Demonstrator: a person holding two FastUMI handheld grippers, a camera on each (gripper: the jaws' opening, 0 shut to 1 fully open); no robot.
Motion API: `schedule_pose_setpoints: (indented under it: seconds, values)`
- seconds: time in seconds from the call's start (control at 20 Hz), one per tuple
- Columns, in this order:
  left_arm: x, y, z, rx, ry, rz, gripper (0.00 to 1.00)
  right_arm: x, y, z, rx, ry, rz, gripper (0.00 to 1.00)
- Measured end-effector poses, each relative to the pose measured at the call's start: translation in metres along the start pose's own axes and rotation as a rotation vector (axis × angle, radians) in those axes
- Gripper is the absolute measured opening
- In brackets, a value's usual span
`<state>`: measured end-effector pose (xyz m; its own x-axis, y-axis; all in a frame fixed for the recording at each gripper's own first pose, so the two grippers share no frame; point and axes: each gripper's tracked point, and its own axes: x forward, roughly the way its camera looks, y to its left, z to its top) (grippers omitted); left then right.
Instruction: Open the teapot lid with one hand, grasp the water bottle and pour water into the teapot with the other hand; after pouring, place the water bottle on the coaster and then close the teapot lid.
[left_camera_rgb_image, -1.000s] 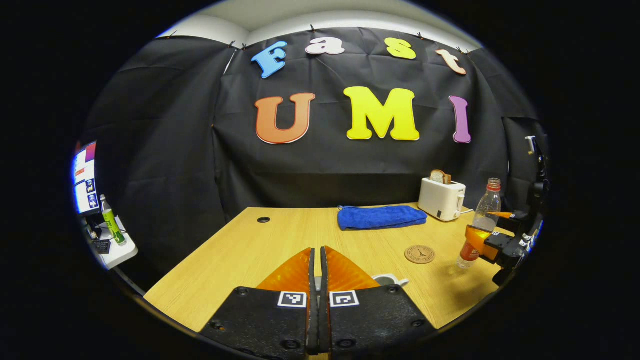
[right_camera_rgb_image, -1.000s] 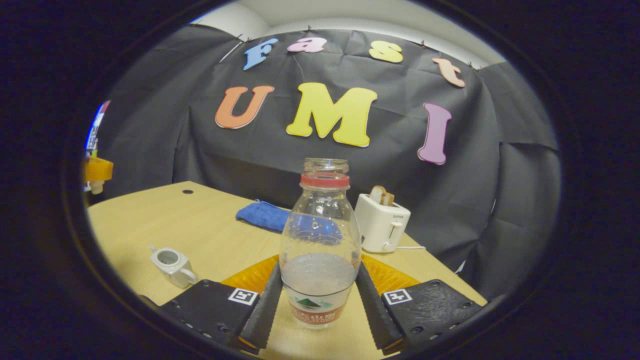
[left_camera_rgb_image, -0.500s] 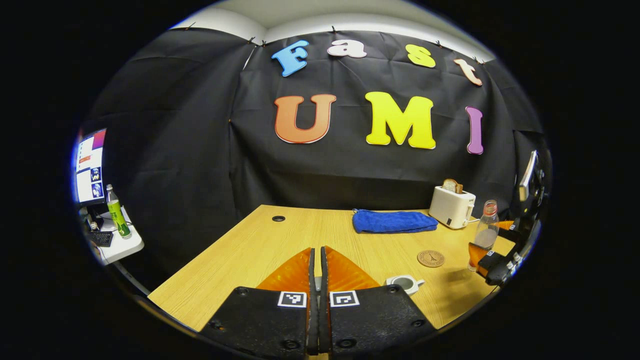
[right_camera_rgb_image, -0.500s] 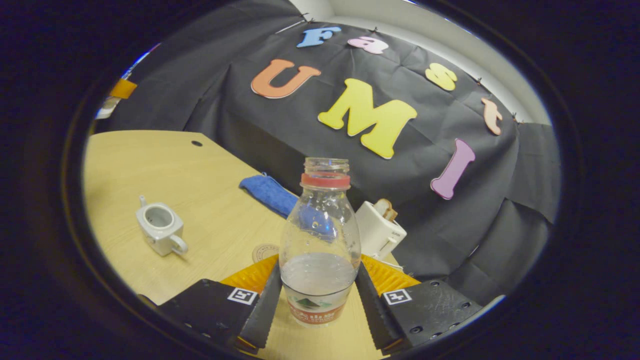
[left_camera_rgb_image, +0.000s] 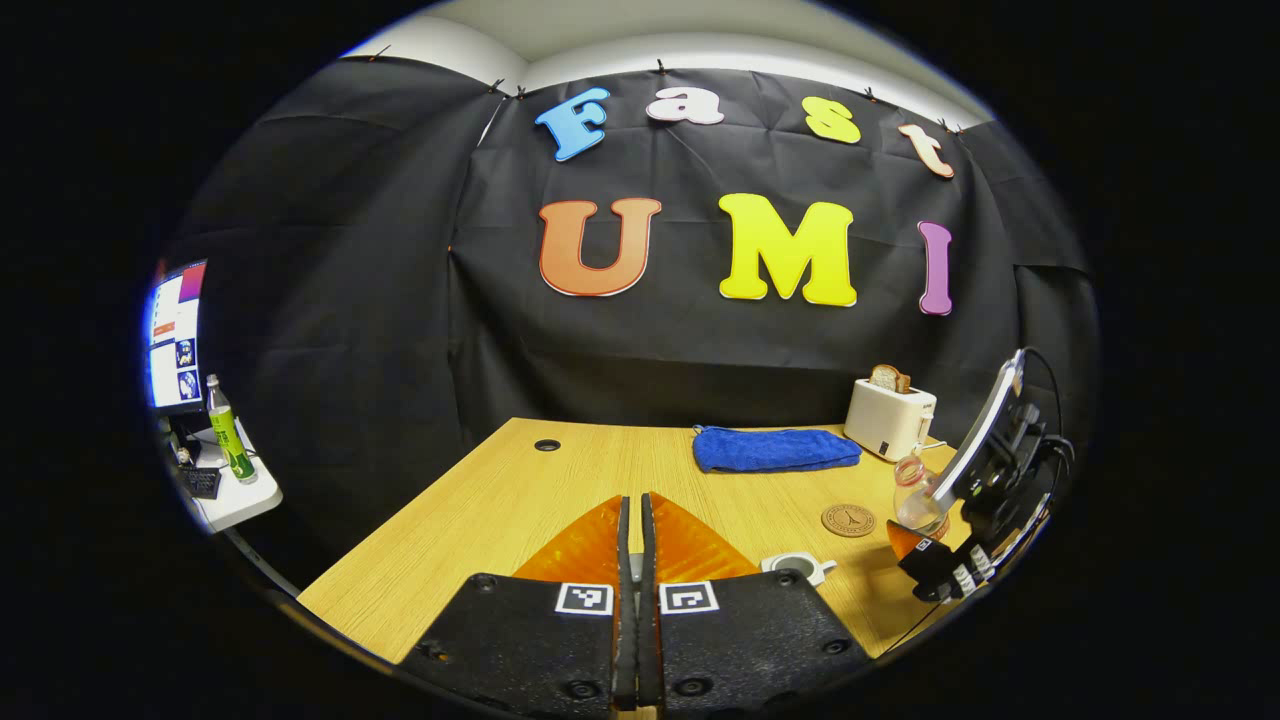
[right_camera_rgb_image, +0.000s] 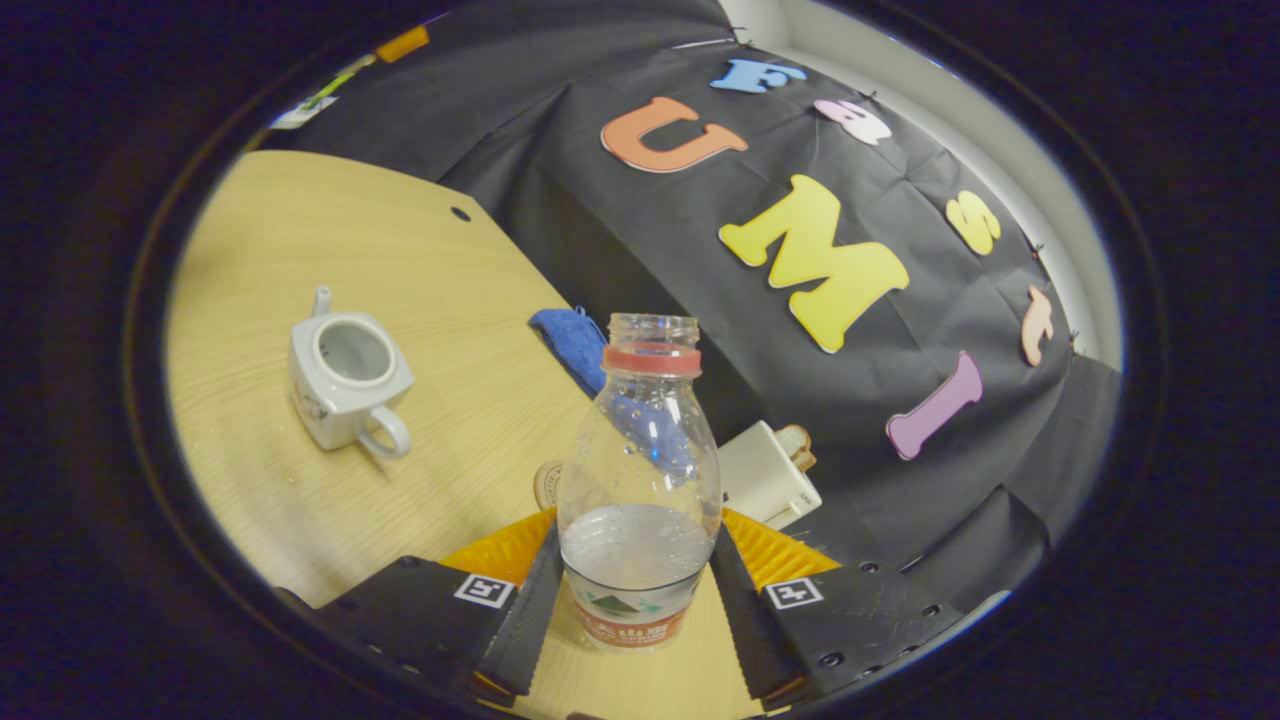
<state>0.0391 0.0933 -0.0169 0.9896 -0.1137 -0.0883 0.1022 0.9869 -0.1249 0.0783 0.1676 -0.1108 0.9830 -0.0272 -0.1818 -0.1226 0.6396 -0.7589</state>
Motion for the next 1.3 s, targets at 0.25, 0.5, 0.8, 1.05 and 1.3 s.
schedule_pose_setpoints:
  seconds: [0.25, 0.5, 0.8, 1.05, 1.3]
  values:
    - [-0.002, -0.001, 0.003, 0.010, -0.007, -0.006, 0.03, 0.000, -0.001, 0.015, -0.211, -0.053, -0.087, 0.77]
    - [-0.006, 0.000, 0.007, 0.018, -0.021, -0.009, 0.03, 0.004, 0.001, 0.019, -0.410, -0.075, -0.148, 0.77]
    - [-0.006, -0.003, 0.006, 0.036, -0.021, -0.017, 0.03, 0.004, 0.000, 0.026, -0.593, -0.097, -0.205, 0.75]
    - [-0.006, -0.004, 0.005, 0.049, -0.014, -0.017, 0.03, 0.000, 0.001, 0.042, -0.752, -0.149, -0.261, 0.75]
    - [-0.007, -0.004, 0.004, 0.065, -0.014, -0.016, 0.03, -0.003, -0.001, 0.057, -0.912, -0.195, -0.323, 0.76]
